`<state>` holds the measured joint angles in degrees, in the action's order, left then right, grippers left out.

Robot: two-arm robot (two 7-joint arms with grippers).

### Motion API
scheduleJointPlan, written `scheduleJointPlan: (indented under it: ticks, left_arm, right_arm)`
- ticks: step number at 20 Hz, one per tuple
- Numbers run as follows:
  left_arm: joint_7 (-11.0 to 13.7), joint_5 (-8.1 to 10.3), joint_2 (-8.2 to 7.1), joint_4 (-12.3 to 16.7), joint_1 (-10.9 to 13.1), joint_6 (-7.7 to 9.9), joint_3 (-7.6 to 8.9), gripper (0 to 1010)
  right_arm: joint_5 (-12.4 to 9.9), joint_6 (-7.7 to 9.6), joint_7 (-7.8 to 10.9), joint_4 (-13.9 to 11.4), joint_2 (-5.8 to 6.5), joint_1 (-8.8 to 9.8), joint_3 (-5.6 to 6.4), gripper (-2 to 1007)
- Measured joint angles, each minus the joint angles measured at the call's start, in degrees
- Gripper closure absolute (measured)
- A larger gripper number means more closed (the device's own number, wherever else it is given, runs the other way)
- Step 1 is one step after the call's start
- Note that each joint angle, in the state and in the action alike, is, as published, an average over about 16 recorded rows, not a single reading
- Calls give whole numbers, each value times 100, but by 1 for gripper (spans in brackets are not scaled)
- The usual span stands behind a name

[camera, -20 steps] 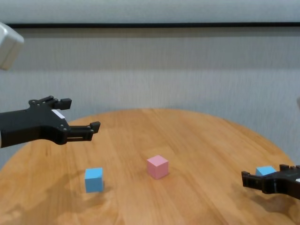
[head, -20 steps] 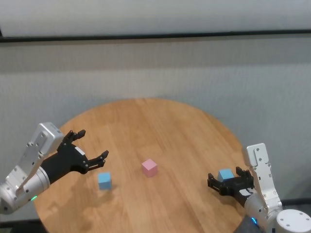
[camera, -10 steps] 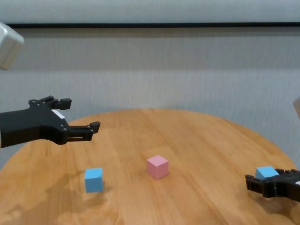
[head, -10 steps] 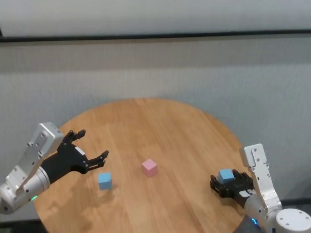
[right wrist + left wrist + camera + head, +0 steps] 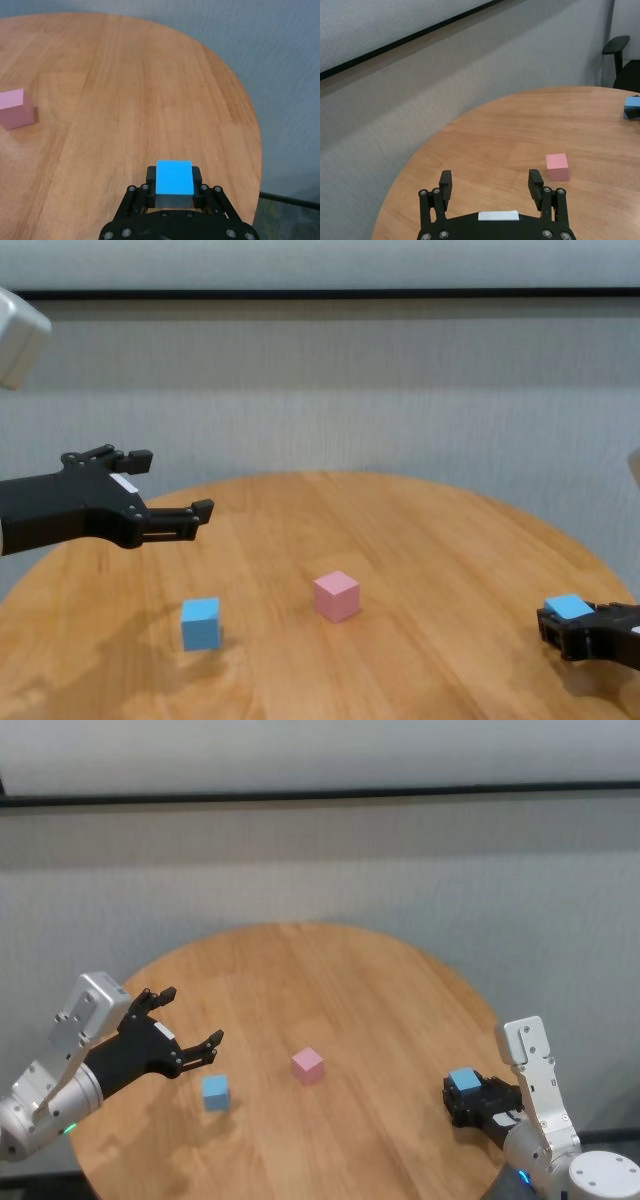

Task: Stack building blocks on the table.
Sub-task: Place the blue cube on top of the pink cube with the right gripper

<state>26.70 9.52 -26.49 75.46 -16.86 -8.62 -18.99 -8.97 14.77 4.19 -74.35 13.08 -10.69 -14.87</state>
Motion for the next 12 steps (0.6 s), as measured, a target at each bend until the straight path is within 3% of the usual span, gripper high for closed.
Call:
scheduleJointPlan:
  ticks: [5, 12]
  left_arm:
    - [0, 0, 0, 0, 0, 0, 0, 11]
    - [0, 0, 0, 0, 0, 0, 0, 11]
  right_arm:
    - [-2, -179, 219, -65, -8, -8, 54, 607]
    - [-157, -648, 826, -119, 29, -140, 96, 635]
